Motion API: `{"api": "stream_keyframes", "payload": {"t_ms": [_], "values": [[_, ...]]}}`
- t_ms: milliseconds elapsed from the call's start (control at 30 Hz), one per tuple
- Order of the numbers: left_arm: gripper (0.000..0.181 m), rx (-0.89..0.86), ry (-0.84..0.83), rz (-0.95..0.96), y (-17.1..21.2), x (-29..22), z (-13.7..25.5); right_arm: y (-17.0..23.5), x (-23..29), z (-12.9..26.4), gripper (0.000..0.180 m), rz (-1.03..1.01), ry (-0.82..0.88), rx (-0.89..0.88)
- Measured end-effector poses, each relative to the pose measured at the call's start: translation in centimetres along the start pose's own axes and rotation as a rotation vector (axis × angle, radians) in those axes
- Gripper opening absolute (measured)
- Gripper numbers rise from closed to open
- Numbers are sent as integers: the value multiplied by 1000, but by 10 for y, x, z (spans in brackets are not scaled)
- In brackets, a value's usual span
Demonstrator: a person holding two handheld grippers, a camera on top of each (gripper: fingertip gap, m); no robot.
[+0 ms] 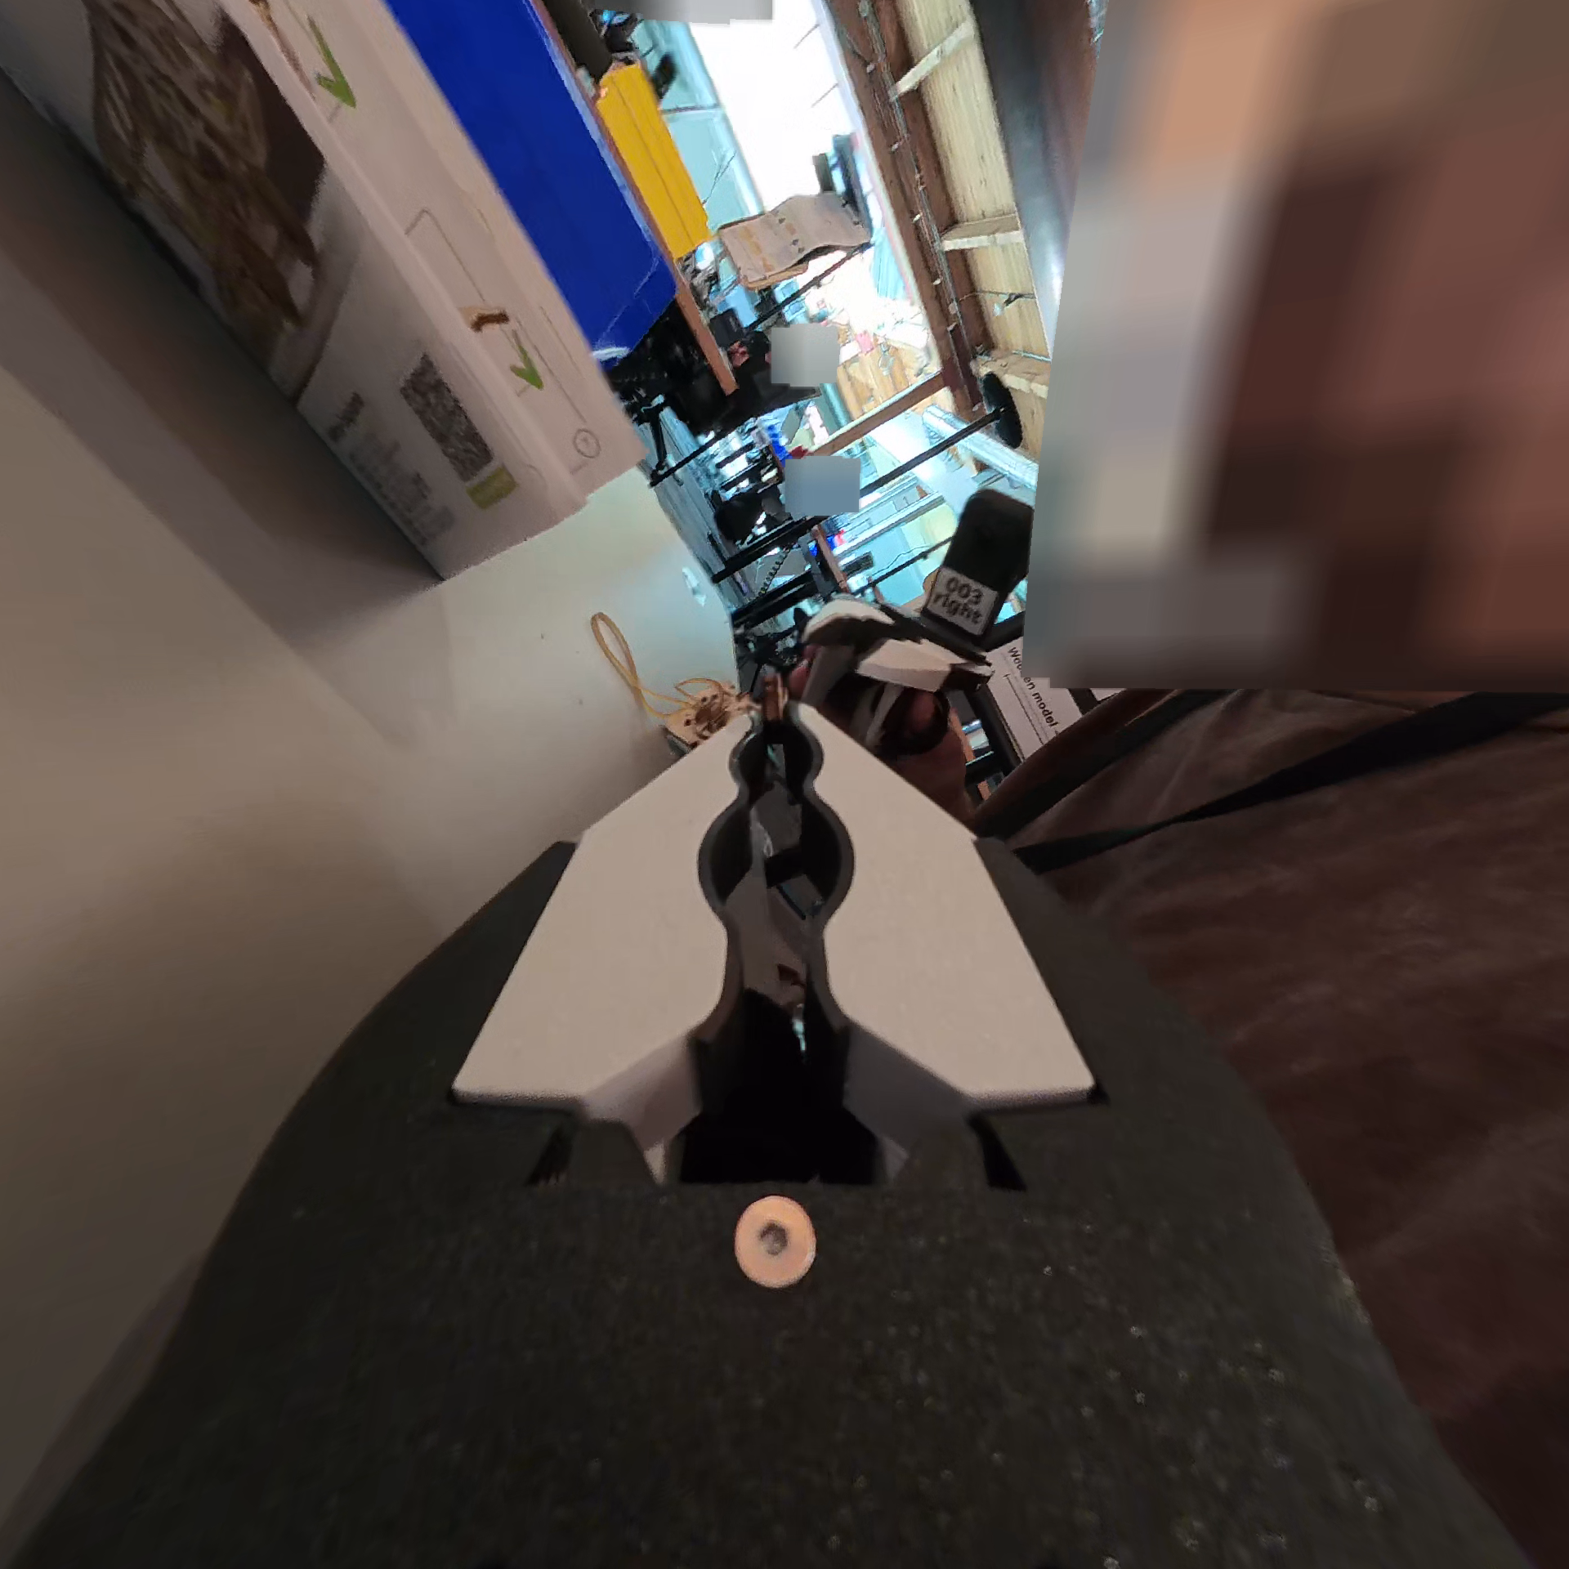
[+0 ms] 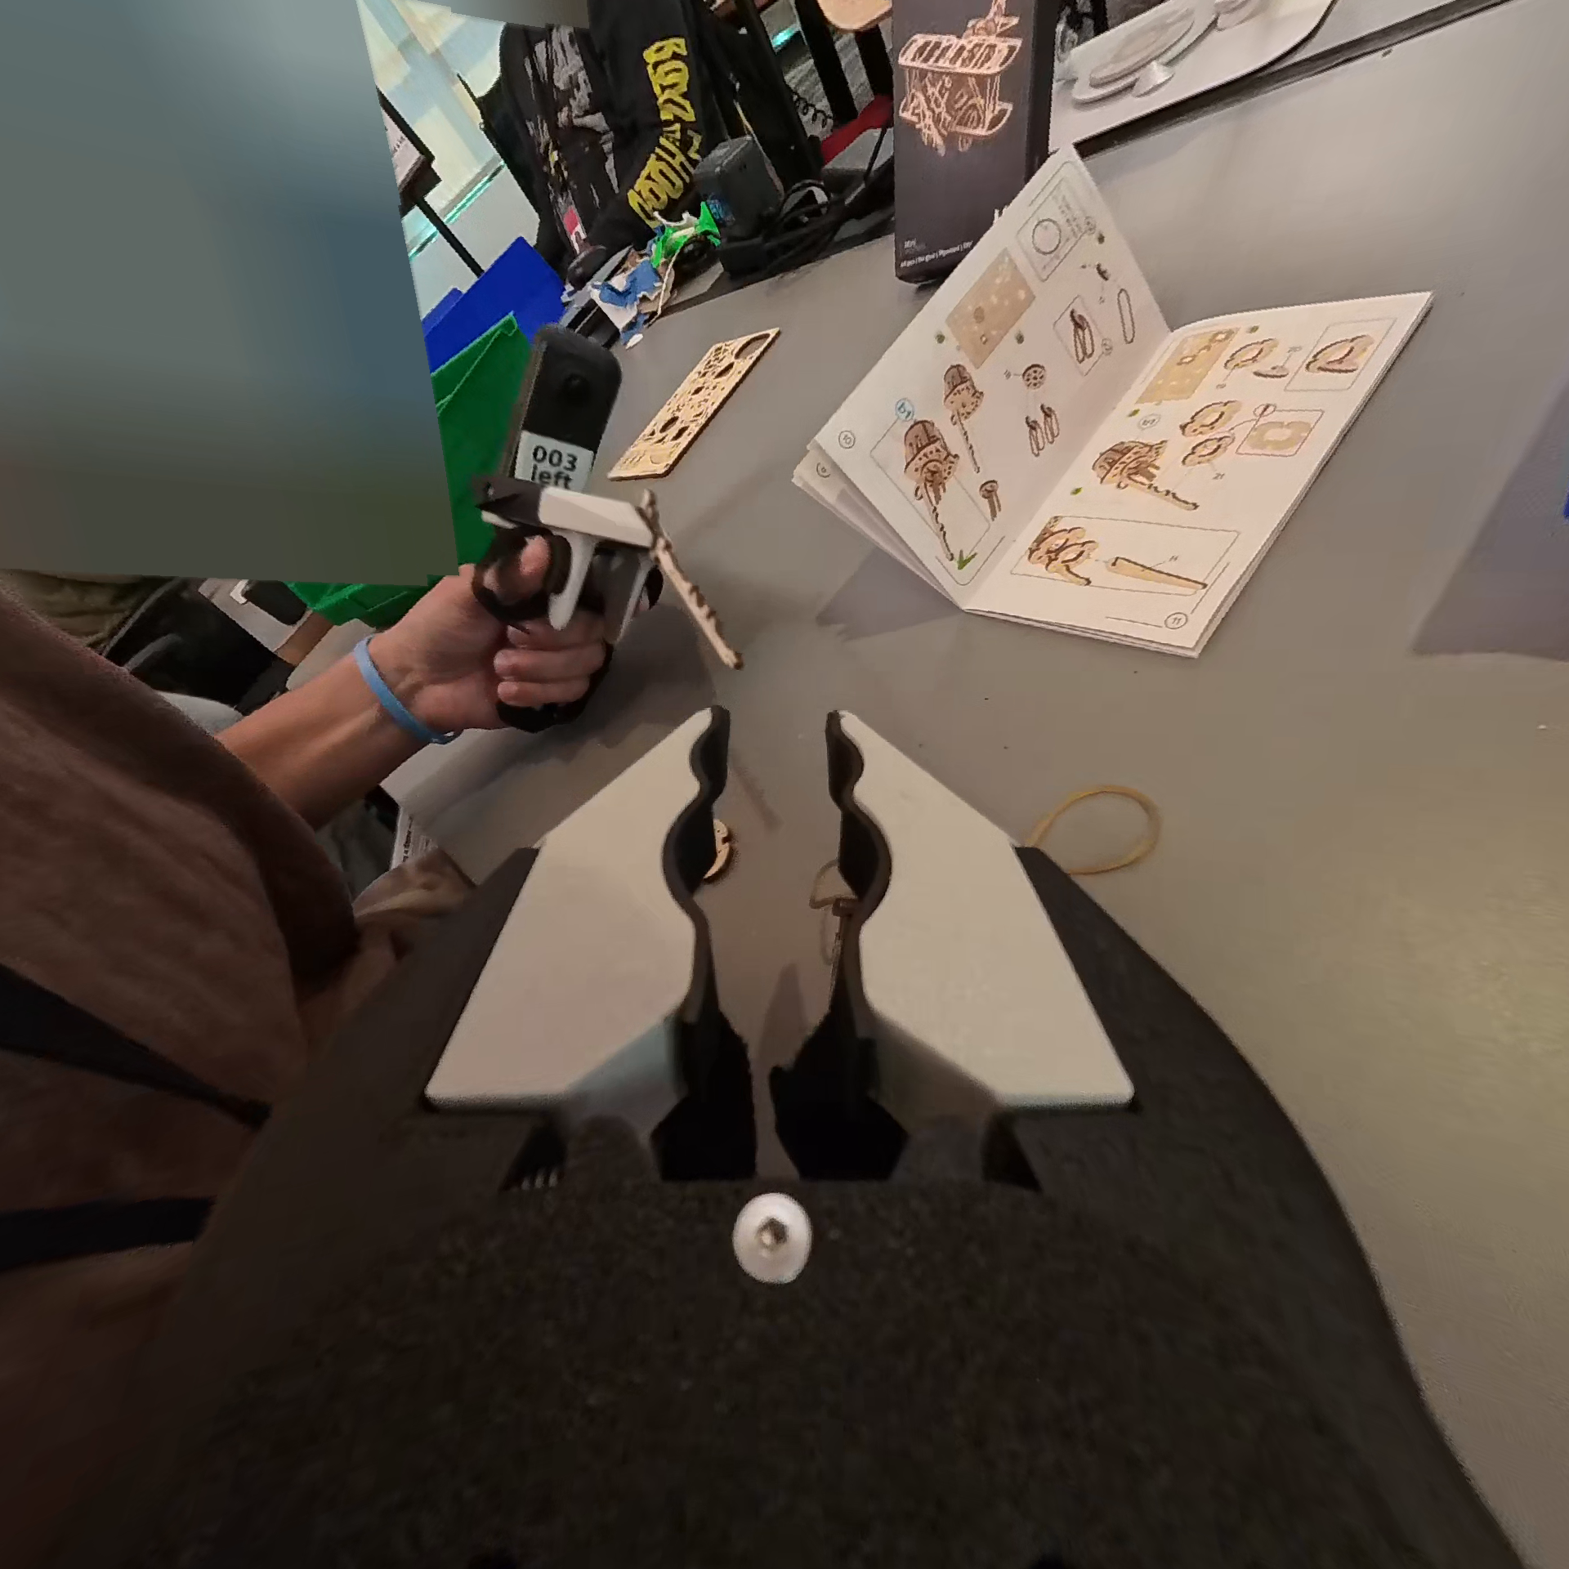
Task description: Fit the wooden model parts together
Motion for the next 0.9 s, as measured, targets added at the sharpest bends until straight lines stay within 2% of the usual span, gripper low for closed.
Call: {"api": "stream_keyframes", "payload": {"t_ms": [900], "values": [[0, 49, -32, 36, 4, 8, -6, 3, 7, -5, 22, -33, -54, 13]]}}
Point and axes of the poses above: each gripper's, where its closed fingertips meet, z back along the fingers, y out of its underside, x = y × z across the jaws, the point moved 3 cm from there along z, back along the fingers, and after that the axes turned 8 degrees about x, right-handed, at the moved point
